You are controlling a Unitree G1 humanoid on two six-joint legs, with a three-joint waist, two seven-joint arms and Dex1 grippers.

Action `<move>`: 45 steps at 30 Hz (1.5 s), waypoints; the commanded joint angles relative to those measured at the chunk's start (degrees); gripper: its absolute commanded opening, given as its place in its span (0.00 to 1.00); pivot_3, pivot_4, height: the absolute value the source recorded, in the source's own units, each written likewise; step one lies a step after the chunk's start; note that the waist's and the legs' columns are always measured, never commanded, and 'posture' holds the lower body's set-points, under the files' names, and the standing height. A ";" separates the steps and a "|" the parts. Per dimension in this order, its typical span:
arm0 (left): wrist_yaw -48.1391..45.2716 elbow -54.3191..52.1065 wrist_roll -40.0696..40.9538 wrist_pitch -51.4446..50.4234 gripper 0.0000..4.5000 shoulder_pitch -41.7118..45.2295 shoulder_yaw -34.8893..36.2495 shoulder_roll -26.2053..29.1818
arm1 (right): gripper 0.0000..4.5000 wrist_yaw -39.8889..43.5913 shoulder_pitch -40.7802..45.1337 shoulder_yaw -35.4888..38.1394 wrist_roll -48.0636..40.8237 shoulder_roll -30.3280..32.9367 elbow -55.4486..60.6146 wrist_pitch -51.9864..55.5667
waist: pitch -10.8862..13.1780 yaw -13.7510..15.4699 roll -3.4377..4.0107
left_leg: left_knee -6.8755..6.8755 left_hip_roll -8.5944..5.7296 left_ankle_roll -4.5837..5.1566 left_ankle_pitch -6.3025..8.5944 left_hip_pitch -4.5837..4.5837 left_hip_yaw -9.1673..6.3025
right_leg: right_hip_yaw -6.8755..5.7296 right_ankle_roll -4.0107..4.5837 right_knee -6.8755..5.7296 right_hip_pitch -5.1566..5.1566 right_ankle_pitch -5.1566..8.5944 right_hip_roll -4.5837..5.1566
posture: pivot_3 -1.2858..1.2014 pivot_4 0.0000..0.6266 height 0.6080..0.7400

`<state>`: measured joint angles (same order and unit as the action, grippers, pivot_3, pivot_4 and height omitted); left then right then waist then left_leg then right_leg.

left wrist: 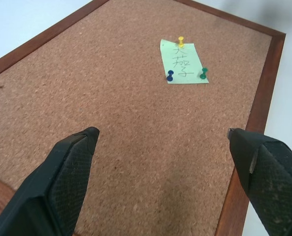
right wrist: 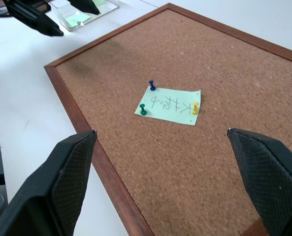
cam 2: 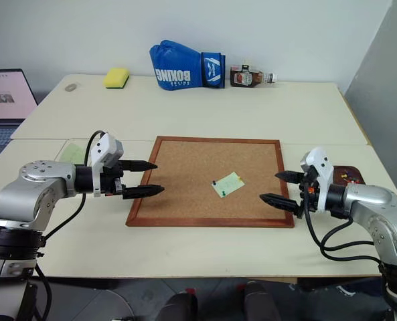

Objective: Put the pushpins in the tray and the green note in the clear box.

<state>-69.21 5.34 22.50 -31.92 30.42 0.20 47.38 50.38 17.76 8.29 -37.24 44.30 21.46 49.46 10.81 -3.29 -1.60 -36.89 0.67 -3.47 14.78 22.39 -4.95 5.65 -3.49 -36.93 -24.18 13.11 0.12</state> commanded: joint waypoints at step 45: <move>5.09 14.88 -9.68 19.38 0.00 3.49 -7.42 -17.59 | 1.00 -16.71 6.13 -15.82 20.70 -19.71 -11.81 -19.55 | -0.01 0.03 0.01 | -0.09 -0.04 0.00 -0.01 -0.04 -0.04 | 0.01 -0.05 -0.16 0.03 -0.07 0.00 | 0.52 0.24 1.00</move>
<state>-64.91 19.40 13.93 -14.68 33.43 -6.86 30.61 34.81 22.60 -7.26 -17.99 25.67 10.43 32.47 10.80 -3.26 -1.59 -37.00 0.63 -3.48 14.77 22.36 -5.00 5.66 -3.54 -37.09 -24.16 13.04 0.12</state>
